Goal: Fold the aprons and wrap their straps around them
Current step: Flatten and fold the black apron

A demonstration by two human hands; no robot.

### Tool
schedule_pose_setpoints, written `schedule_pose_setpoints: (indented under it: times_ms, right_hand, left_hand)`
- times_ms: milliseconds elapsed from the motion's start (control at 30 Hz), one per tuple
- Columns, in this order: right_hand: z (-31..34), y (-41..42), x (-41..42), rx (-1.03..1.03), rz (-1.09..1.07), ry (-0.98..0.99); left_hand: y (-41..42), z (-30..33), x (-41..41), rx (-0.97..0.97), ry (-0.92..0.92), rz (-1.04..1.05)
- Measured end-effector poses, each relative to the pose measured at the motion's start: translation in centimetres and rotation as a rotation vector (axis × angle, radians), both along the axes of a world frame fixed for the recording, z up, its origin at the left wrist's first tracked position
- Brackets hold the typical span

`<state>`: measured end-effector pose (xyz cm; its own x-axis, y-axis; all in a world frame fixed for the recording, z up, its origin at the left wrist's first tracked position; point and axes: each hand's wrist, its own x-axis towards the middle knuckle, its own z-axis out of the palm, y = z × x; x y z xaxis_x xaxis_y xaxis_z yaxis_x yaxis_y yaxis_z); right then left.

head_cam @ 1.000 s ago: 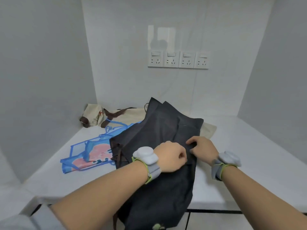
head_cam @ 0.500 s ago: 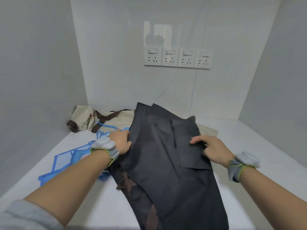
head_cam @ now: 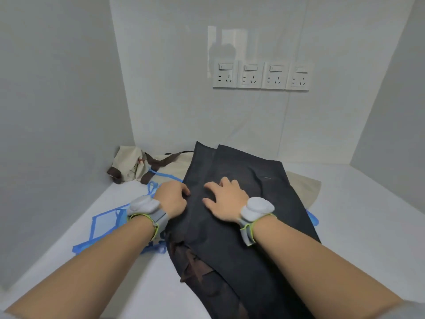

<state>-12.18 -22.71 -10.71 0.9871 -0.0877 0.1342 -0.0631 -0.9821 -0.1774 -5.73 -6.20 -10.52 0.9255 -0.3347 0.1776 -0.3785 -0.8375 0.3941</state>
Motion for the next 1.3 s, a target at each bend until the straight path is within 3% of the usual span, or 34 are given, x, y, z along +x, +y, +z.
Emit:
schedule_pose_setpoints:
  times_ms: [267, 433, 600, 700, 900, 1100, 1167, 1300]
  right_hand:
    - [-2.1, 7.2, 2.2, -0.133, 0.115, 0.148]
    - [-1.6, 9.6, 2.4, -0.176, 0.142, 0.219]
    - [-0.6, 9.6, 2.8, -0.191, 0.139, 0.245]
    - [0.0, 9.6, 2.8, -0.200, 0.097, 0.223]
    - [2.9, 6.0, 2.0, 0.123, 0.018, 0.127]
    - [6.2, -5.1, -2.5, 0.528, -0.153, 0.006]
    - [6.7, -8.7, -4.6, 0.640, -0.213, -0.012]
    - [6.9, -14.3, -8.0, 0.870, -0.286, -0.087]
  left_hand:
    - [8.7, -1.4, -1.0, 0.178, 0.032, 0.046]
    - [9.1, -1.2, -0.8, 0.402, -0.240, 0.060]
    - [7.7, -3.2, -0.7, 0.385, -0.061, -0.094]
    - [8.0, -3.9, -0.5, 0.343, -0.053, -0.103]
    - [7.6, -3.0, -1.3, 0.438, -0.055, -0.122]
    - [4.7, 0.1, -0.1, 0.685, 0.028, -0.075]
    - [1.7, 1.2, -0.4, 0.600, -0.021, -0.089]
    - [-6.6, 1.7, -3.0, 0.226, -0.021, -0.269]
